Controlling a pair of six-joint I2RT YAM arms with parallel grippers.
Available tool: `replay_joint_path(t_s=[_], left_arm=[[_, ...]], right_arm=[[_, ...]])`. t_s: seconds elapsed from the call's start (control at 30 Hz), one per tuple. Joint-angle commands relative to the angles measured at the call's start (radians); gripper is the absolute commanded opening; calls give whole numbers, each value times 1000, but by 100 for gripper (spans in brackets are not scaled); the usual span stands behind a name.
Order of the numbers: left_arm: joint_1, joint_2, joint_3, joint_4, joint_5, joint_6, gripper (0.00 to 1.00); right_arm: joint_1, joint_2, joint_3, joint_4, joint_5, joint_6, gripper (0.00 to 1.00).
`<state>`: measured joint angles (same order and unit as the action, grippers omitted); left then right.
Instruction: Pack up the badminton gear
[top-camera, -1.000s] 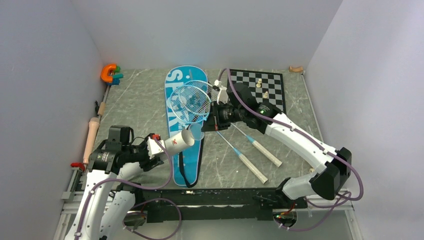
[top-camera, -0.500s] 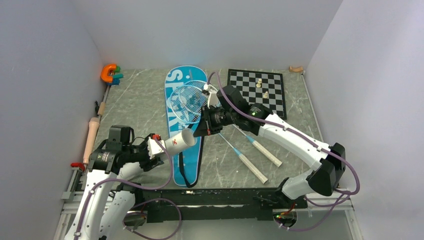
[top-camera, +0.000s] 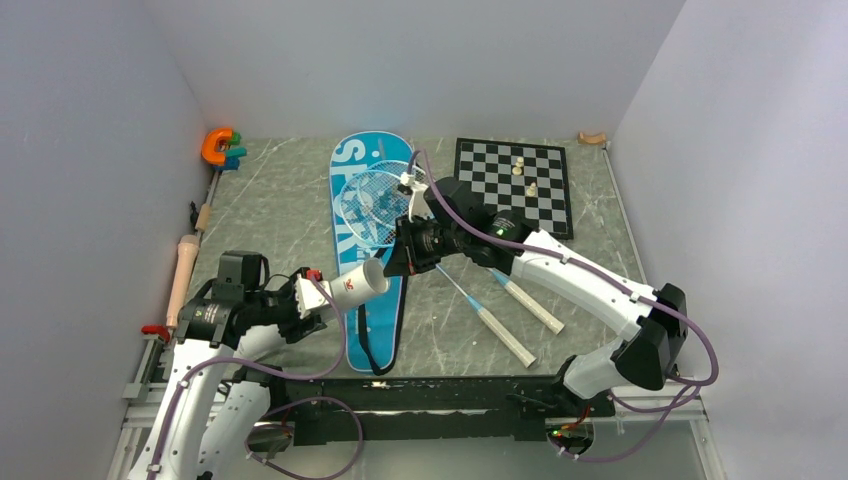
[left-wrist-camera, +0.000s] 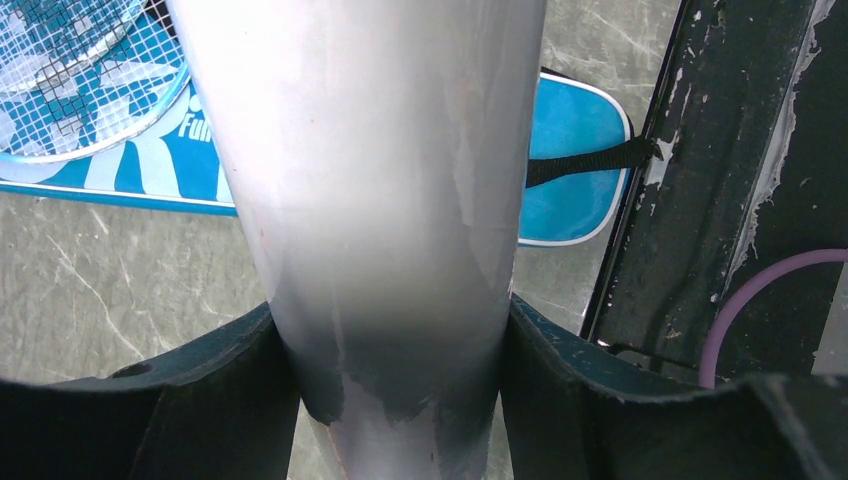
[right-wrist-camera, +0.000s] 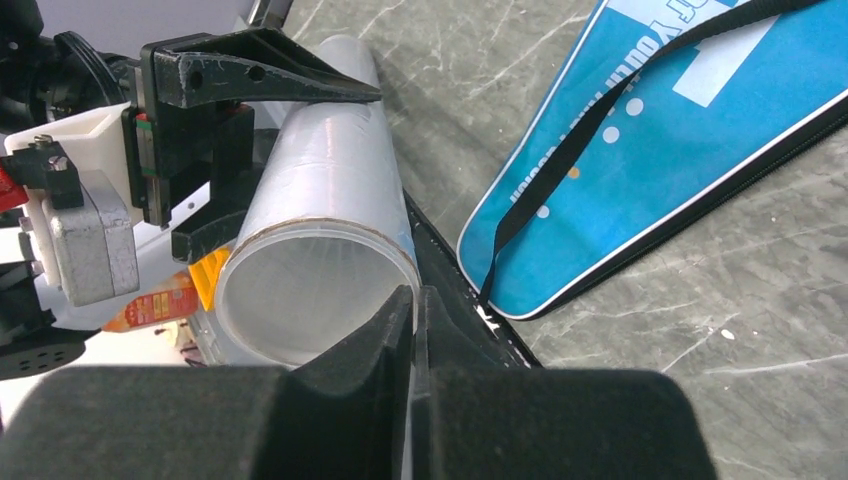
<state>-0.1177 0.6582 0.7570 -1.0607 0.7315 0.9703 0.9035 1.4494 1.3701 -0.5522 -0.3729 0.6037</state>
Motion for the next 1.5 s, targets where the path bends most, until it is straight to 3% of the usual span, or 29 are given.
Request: replay_joint_path(t_s=[0.0, 0.17, 0.37, 0.73, 1.47], left_arm=[[-7, -1, 11, 41, 36, -14, 39], [-8, -5, 11, 39, 35, -13, 38], [-8, -4, 15, 40, 40, -19, 38], [-10, -2, 20, 36, 42, -21, 38], [-18, -1, 21, 41, 38, -29, 38]], right_arm=[[31, 7, 40, 15, 6, -5, 12], [31, -2, 44, -5, 42, -19, 38], [32, 6, 51, -19, 49, -31, 47], [22, 1, 106, -37, 99, -69, 47], [105, 53, 95, 21, 103, -22, 32]])
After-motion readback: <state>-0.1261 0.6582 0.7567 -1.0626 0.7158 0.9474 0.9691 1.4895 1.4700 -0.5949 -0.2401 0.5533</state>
